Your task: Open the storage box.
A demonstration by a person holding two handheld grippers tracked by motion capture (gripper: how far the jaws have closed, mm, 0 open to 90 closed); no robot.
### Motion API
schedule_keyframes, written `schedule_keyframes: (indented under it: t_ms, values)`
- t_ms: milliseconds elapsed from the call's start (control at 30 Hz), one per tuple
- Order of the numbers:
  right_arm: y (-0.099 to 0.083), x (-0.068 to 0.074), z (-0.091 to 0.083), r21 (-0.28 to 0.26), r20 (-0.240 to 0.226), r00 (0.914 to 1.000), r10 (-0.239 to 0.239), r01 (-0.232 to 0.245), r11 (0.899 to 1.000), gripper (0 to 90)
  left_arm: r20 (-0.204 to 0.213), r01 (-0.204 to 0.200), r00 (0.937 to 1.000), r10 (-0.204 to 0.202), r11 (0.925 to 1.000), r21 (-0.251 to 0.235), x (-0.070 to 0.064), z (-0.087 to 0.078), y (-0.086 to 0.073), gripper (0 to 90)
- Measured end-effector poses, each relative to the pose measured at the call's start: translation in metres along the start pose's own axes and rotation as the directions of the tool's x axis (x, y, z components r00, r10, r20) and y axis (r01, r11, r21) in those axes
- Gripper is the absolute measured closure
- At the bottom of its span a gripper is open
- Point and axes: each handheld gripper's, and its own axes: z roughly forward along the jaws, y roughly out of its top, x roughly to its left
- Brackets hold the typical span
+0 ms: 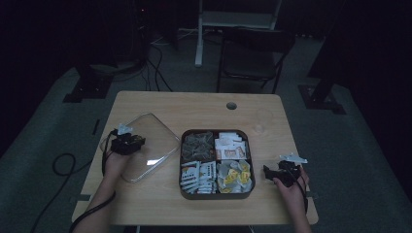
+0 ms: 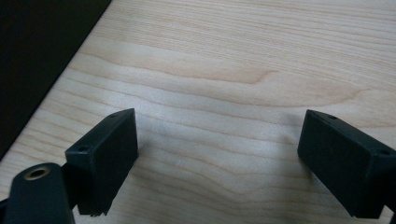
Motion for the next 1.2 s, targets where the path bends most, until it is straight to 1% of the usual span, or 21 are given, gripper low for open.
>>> schedule_keyframes:
  t_ms: [200, 267, 333, 433, 500, 567, 633, 700, 733, 767, 833, 867, 933, 1000, 1033, 1100, 1200]
  values:
    - [0.000, 0.000, 0.000, 0.000, 0.000, 1.0000, 0.000, 0.000, 1.000, 11.7, -0.011, -0.003, 0.9999, 0.004, 0.9999, 0.012, -0.001, 0.008, 0.001, 59.5]
    - [0.000, 0.000, 0.000, 0.000, 0.000, 1.0000, 0.000, 0.000, 1.000, 11.7, -0.003, 0.004, 1.0000, -0.004, 0.9999, 0.016, -0.001, 0.011, 0.002, 59.5]
    - [0.000, 0.000, 0.000, 0.000, 0.000, 1.0000, 0.000, 0.000, 1.000, 11.7, -0.013, -0.007, 0.9999, 0.007, 0.9997, 0.024, -0.002, 0.014, 0.003, 59.5]
    - [0.000, 0.000, 0.000, 0.000, 0.000, 1.0000, 0.000, 0.000, 1.000, 11.7, -0.009, -0.003, 1.0000, 0.003, 0.9997, 0.023, -0.002, 0.015, 0.003, 59.5]
    - [0.000, 0.000, 0.000, 0.000, 0.000, 1.0000, 0.000, 0.000, 1.000, 11.7, -0.019, -0.015, 0.9997, 0.015, 0.9996, 0.025, -0.004, 0.018, 0.001, 59.5]
    - [0.000, 0.000, 0.000, 0.000, 0.000, 1.0000, 0.000, 0.000, 1.000, 11.7, -0.006, -0.004, 1.0000, 0.004, 0.9999, 0.016, -0.002, 0.018, 0.000, 59.3]
    - [0.000, 0.000, 0.000, -0.001, 0.000, 1.0000, 0.000, 0.000, 1.000, 11.7, -0.004, -0.011, 0.9999, 0.011, 0.9998, 0.018, -0.002, 0.018, 0.001, 59.0]
    - [0.000, 0.000, 0.000, 0.000, 0.000, 1.0000, 0.000, 0.000, 1.000, 11.7, 0.009, 0.006, 0.9999, -0.007, 0.9999, 0.015, 0.000, 0.018, 0.001, 58.7]
    - [0.000, 0.000, 0.000, 0.000, -0.001, 1.0000, 0.000, 0.000, 1.000, 11.7, 0.023, 0.012, 0.9997, -0.012, 0.9999, 0.009, 0.001, 0.017, 0.001, 57.5]
    - [0.000, 0.000, 0.000, 0.000, 0.000, 1.0000, 0.000, 0.000, 1.000, 11.7, 0.017, 0.015, 0.9997, -0.015, 0.9999, -0.006, 0.001, 0.015, 0.001, 54.9]
    - [0.000, 0.000, 0.000, -0.001, 0.000, 1.0000, 0.000, 0.000, 1.000, 11.7, 0.016, 0.013, 0.9998, -0.012, 0.9998, -0.014, 0.001, 0.013, 0.002, 54.9]
    - [0.000, 0.000, 0.000, 0.000, 0.000, 1.0000, 0.000, 0.000, 1.000, 11.7, 0.022, 0.015, 0.9997, -0.014, 0.9996, -0.026, 0.002, 0.009, 0.004, 54.9]
    - [0.000, 0.000, 0.000, 0.000, 0.000, 1.0000, 0.000, 0.000, 1.000, 11.7, 0.027, 0.017, 0.9995, -0.017, 0.9994, -0.031, 0.001, 0.007, 0.005, 54.8]
    - [0.000, 0.000, 0.000, 0.000, 0.000, 1.0000, 0.000, 0.000, 1.000, 11.7, 0.029, 0.013, 0.9995, -0.012, 0.9995, -0.028, 0.001, 0.005, 0.004, 54.5]
    - [0.000, 0.000, 0.000, -0.001, 0.000, 1.0000, 0.000, 0.000, 1.000, 11.7, 0.031, 0.011, 0.9995, -0.010, 0.9997, -0.021, 0.001, 0.004, 0.004, 50.9]
    - [0.000, 0.000, 0.000, 0.000, 0.000, 1.0000, 0.000, 0.000, 1.000, 11.7, 0.036, 0.020, 0.9992, -0.019, 0.9996, -0.022, 0.002, 0.003, 0.003, 50.4]
    - [0.000, 0.000, 0.000, 0.000, 0.000, 1.0000, 0.000, 0.000, 1.000, 11.7, 0.052, 0.029, 0.9983, -0.028, 0.9993, -0.023, 0.003, 0.001, 0.001, 46.9]
